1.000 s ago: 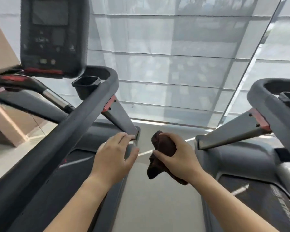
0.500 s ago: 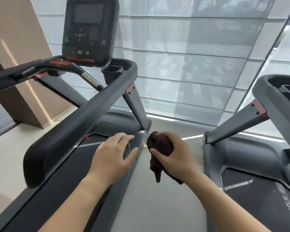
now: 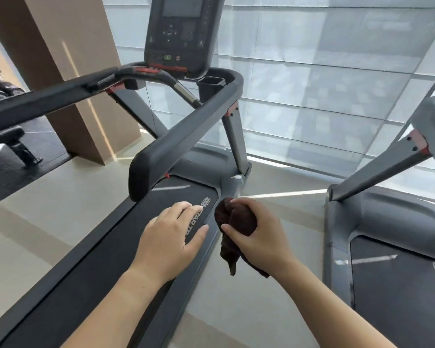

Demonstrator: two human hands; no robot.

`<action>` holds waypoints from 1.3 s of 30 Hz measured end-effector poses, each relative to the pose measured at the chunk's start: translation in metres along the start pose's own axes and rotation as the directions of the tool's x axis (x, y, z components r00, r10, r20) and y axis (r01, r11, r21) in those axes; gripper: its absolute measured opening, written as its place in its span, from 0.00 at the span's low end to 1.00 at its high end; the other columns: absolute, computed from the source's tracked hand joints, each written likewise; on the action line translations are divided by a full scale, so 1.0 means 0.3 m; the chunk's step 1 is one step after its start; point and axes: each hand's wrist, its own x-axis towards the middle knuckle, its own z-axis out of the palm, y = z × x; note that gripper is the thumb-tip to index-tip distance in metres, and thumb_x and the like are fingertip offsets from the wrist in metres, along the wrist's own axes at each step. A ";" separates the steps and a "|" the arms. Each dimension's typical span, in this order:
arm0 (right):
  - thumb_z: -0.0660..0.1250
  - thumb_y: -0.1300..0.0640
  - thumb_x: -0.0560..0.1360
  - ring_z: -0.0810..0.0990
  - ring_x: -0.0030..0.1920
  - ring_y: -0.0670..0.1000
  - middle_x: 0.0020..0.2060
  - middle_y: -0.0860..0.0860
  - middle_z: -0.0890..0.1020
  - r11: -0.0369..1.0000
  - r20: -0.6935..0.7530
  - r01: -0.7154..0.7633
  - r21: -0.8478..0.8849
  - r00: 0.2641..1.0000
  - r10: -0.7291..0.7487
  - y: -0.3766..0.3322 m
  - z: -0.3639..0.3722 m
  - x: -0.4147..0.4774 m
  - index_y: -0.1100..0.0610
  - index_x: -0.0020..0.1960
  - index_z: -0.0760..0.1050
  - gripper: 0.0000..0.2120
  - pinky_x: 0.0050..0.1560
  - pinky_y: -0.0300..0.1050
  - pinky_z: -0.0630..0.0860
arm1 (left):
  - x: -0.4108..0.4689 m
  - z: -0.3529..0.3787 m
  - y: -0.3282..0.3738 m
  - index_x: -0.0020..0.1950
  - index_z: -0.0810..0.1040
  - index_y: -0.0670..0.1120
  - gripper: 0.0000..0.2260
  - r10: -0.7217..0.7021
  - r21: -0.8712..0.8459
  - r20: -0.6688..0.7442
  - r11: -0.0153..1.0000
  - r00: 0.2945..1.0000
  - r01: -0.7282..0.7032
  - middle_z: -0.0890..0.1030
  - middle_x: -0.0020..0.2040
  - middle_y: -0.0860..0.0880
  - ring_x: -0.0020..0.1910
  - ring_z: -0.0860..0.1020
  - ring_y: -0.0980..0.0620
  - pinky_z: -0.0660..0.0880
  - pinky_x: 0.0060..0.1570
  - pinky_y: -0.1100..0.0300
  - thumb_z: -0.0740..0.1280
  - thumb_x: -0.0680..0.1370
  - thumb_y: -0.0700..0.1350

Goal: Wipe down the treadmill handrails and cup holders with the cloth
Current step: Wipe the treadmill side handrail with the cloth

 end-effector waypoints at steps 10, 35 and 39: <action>0.75 0.53 0.67 0.75 0.50 0.34 0.47 0.35 0.79 0.999 -0.130 0.006 -0.053 0.991 -0.013 -0.285 0.275 -0.063 0.42 0.54 0.75 0.19 0.48 0.22 0.66 | -0.110 -0.218 -0.312 0.66 0.69 0.54 0.20 0.146 -0.010 -0.019 0.989 0.989 -0.146 0.73 0.62 0.56 0.61 0.71 0.56 0.71 0.59 0.56 0.56 0.77 0.59; 0.76 0.54 0.66 0.76 0.50 0.35 0.48 0.34 0.79 0.999 -0.285 0.043 -0.033 0.957 -0.050 -0.314 0.466 0.605 0.40 0.53 0.74 0.19 0.48 0.22 0.68 | 0.453 -0.314 -0.665 0.64 0.72 0.54 0.18 0.161 0.012 -0.055 0.987 0.985 -0.161 0.75 0.60 0.56 0.58 0.73 0.55 0.70 0.55 0.58 0.59 0.76 0.57; 0.75 0.53 0.66 0.77 0.49 0.36 0.47 0.36 0.80 0.998 -0.287 0.001 -0.068 0.958 -0.020 -0.307 0.499 0.701 0.39 0.53 0.74 0.19 0.46 0.22 0.67 | 0.570 -0.293 -0.726 0.65 0.71 0.53 0.19 0.190 -0.034 -0.049 0.981 0.981 -0.192 0.74 0.61 0.56 0.60 0.72 0.54 0.70 0.57 0.56 0.59 0.76 0.57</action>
